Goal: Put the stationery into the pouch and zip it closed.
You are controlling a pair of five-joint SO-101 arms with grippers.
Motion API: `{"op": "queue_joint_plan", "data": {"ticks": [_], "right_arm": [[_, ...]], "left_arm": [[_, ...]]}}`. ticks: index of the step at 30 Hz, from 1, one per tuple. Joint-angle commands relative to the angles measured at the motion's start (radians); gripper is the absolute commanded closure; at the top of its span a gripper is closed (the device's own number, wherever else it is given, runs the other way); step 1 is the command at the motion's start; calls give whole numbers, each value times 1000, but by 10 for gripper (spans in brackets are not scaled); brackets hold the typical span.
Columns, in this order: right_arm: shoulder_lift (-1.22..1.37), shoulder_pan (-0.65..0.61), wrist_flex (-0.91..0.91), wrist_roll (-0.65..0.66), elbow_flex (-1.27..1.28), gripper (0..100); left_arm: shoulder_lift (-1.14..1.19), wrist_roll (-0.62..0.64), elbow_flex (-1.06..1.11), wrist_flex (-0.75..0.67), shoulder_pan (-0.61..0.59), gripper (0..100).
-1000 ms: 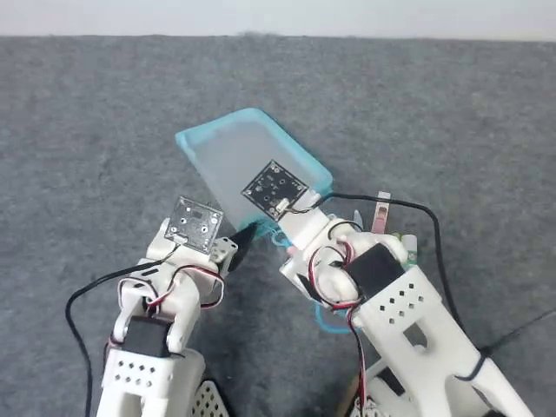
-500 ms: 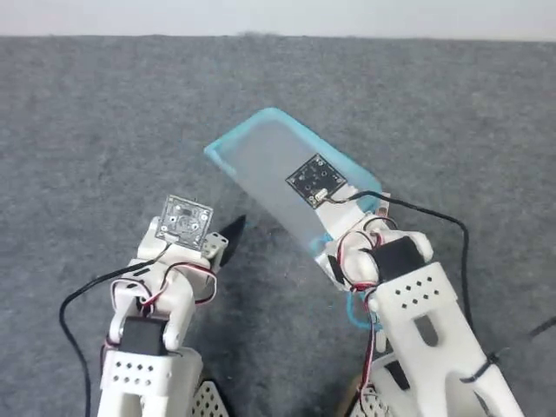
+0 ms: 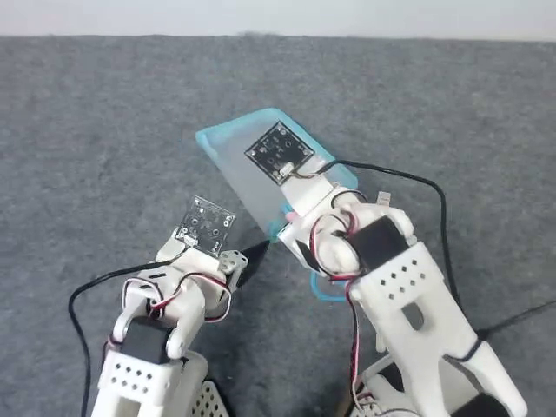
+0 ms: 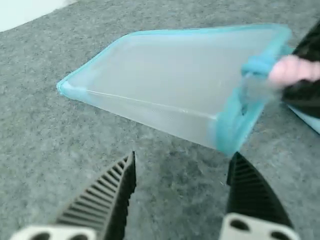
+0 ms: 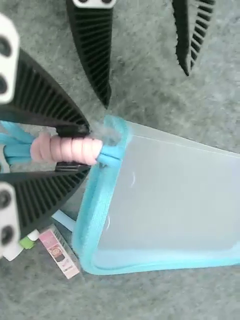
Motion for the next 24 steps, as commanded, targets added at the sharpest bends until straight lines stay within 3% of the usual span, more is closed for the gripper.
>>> {"op": "queue_joint_plan", "data": {"ticks": [1,16,24], "right_arm": [[-1,-8,8,-15,-64,992],[-160,-101,87,-14,-60,992],[-174,-105,61,9,29,992]], "left_arm": [[-21,14,-48,-51,9,716],[-14,12,30,-167,6,719],[-14,12,27,-204,-92,718]]}}
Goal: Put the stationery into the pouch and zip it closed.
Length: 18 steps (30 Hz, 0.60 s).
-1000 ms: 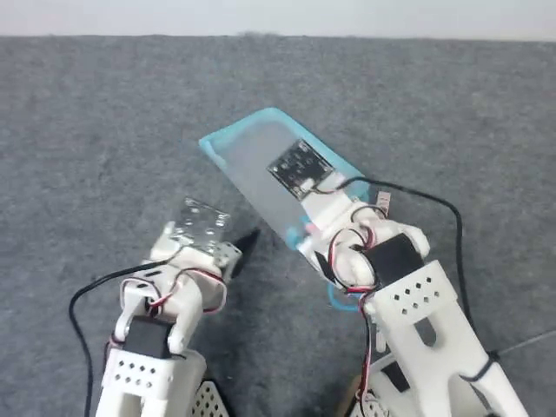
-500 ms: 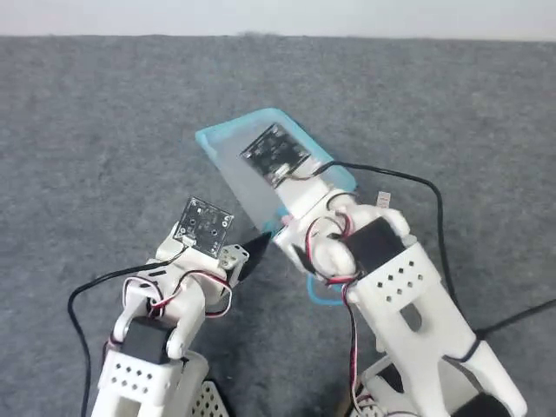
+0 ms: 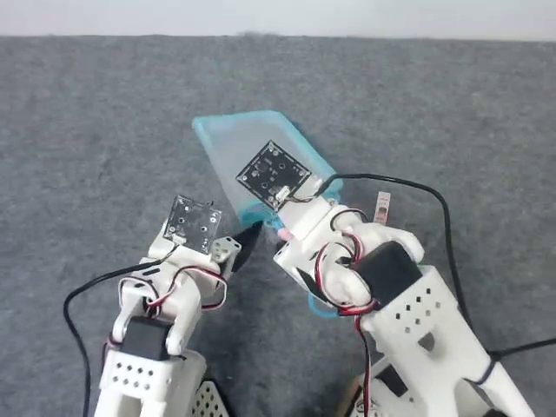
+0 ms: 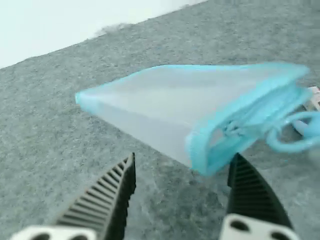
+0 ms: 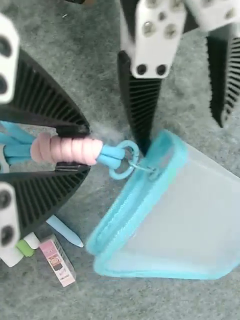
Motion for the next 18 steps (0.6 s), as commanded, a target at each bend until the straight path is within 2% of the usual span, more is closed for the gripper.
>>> {"op": "queue_joint_plan", "data": {"ticks": [1,9,14,18], "right_arm": [[-45,-12,-54,18,51,992],[-56,-12,-67,32,115,992],[-73,-8,-33,37,60,992],[-127,-12,50,55,-23,992]], "left_arm": [[-14,8,-19,-37,-26,718],[-14,8,-19,-41,-32,718],[-14,-17,-7,-43,-34,720],[-14,-20,30,-101,-52,720]]}}
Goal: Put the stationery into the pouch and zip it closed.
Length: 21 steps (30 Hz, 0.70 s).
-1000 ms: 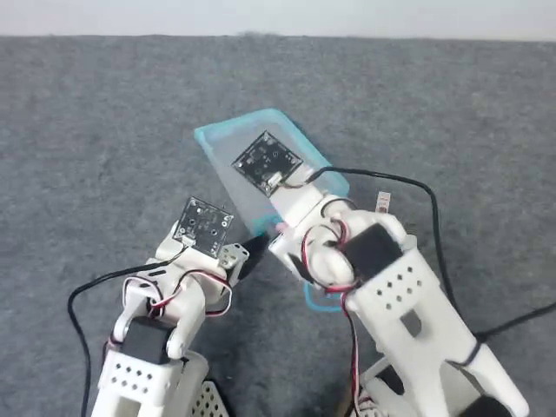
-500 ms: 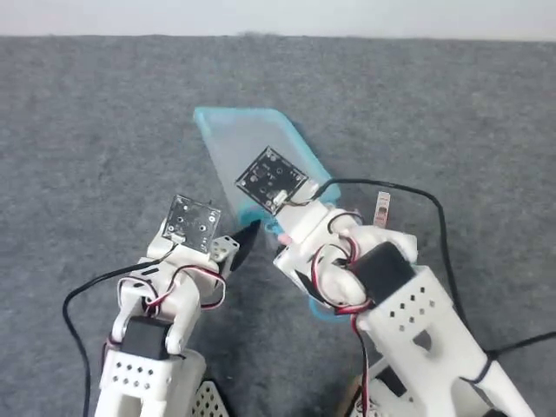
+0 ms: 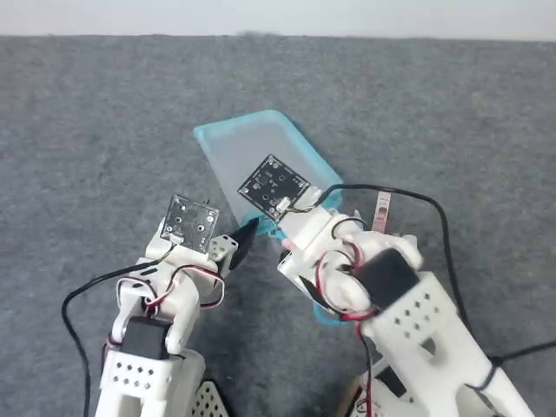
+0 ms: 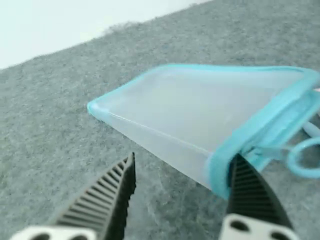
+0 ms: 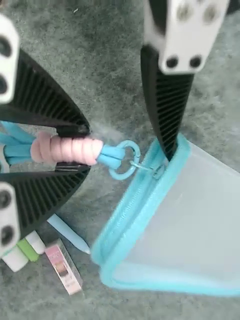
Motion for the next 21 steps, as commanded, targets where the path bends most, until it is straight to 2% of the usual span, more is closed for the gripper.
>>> {"op": "queue_joint_plan", "data": {"ticks": [1,5,12,18,21], "right_arm": [[-74,-12,62,48,-95,992],[-104,-31,94,75,-97,992],[-128,-214,128,114,-52,992],[-127,-217,99,132,8,992],[-128,-162,97,133,9,992]], "left_arm": [[-12,-15,19,-89,-41,720],[-12,-14,21,-100,-58,720],[-12,-9,70,-172,-44,730],[-17,-11,91,-199,-8,862],[-18,-9,104,-222,-26,966]]}}
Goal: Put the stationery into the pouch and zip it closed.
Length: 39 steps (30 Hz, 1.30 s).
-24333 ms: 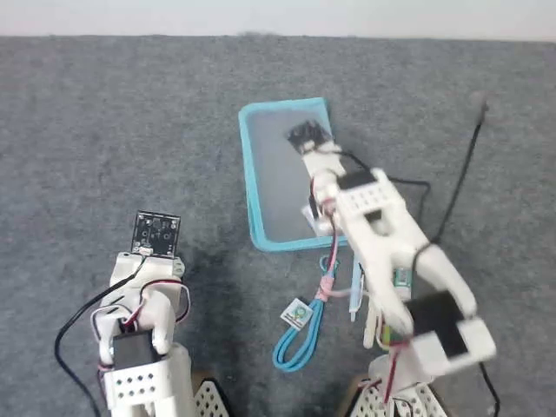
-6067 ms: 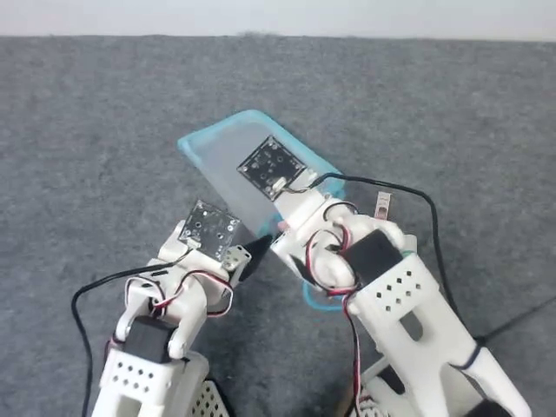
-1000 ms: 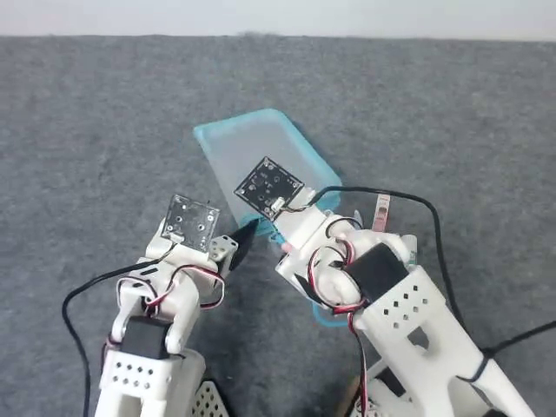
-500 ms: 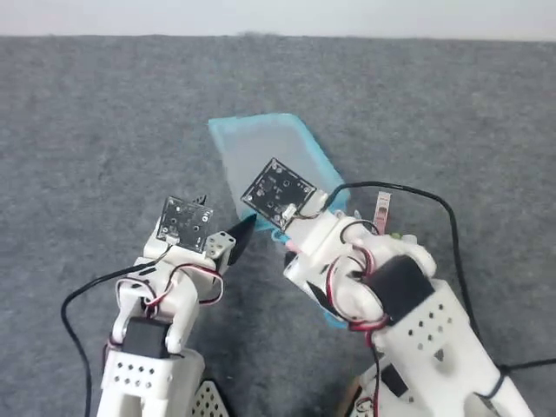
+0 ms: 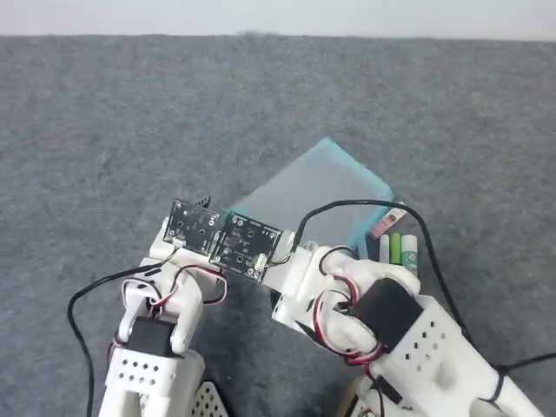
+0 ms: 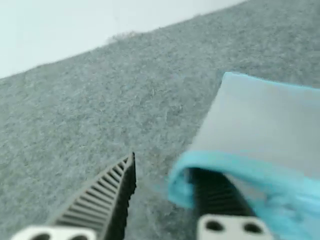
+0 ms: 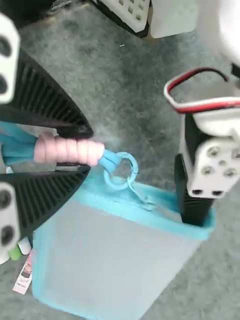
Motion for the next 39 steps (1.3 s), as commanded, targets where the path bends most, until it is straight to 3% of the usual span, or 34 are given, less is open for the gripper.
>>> {"op": "queue_joint_plan", "data": {"ticks": [1,7,15,24,29,31,36,39], "right_arm": [[-38,70,-18,18,-9,992],[15,314,-67,64,-5,992],[263,510,-194,66,-9,992],[372,568,-278,72,-12,992],[369,590,-216,69,-11,991],[366,590,-166,68,-11,957],[371,642,-127,37,-11,757],[372,725,-116,-6,-2,734]], "left_arm": [[-17,-9,4,-72,-28,994],[-15,37,-2,-75,-127,989],[-14,61,-4,-109,-238,990],[-14,83,-4,-107,-239,990],[-14,83,1,-107,-241,990],[-14,83,1,-106,-241,989],[-14,83,1,-106,-241,989],[-14,83,-1,-106,-244,989]]}}
